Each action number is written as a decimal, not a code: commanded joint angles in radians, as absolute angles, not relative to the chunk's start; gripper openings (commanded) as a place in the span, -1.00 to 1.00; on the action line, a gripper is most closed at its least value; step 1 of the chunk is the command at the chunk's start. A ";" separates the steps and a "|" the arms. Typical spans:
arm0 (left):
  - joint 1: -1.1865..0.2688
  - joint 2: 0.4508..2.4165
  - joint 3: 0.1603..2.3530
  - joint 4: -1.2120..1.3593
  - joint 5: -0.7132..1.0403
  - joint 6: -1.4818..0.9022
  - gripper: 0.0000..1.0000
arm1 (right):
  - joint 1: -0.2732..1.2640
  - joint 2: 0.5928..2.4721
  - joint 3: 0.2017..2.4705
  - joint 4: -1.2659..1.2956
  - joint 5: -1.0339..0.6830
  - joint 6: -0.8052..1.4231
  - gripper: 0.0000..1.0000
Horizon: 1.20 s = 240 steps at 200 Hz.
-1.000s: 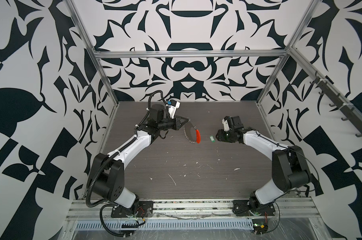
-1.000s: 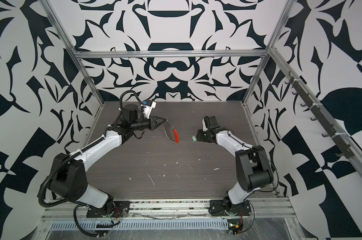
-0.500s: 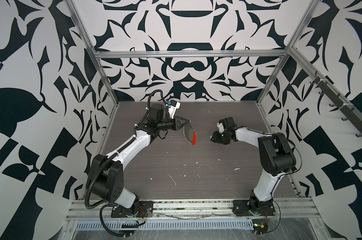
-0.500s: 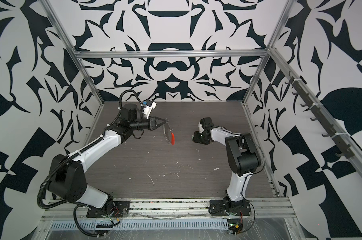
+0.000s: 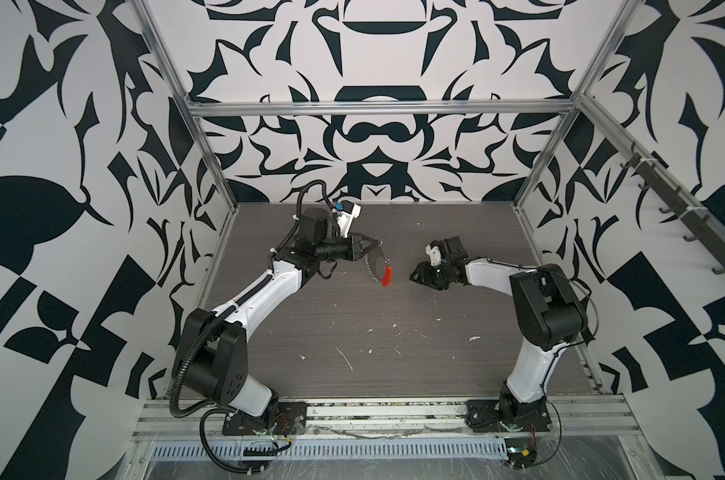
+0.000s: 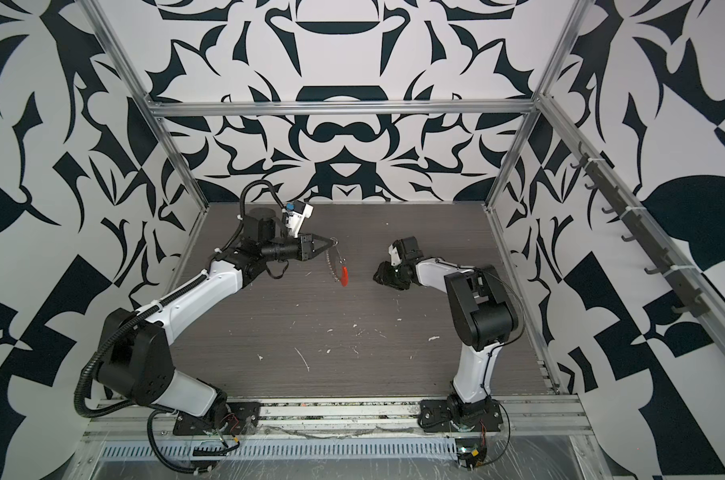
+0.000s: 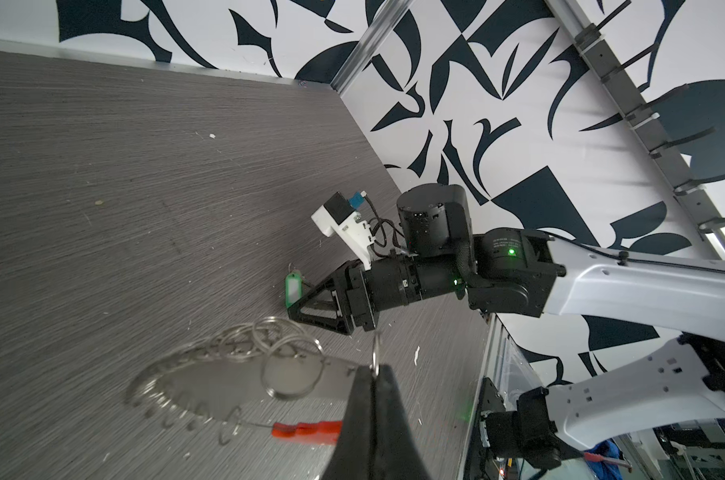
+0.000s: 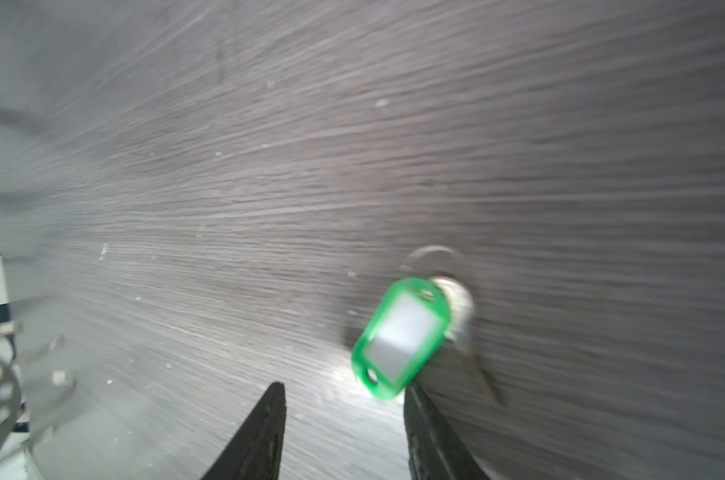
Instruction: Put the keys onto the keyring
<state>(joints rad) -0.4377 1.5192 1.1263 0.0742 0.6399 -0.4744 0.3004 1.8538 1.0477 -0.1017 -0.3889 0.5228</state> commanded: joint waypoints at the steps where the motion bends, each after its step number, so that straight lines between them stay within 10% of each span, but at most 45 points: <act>1: -0.435 1.487 1.104 0.125 0.621 -0.486 -1.00 | 0.308 1.848 1.080 -0.068 -0.423 0.547 0.01; 89: -0.435 1.497 1.147 0.078 0.641 -0.472 -1.00 | 0.241 1.820 1.182 -0.269 -0.204 0.414 -0.04; 240: -0.434 1.457 1.117 0.067 0.627 -0.467 -1.00 | 0.317 1.842 1.043 -0.074 -0.390 0.577 0.19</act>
<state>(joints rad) -0.4377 1.4731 1.1179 0.0593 0.6209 -0.4713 0.2790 1.8534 1.0531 -0.0910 -0.3584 0.5228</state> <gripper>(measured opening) 0.039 0.595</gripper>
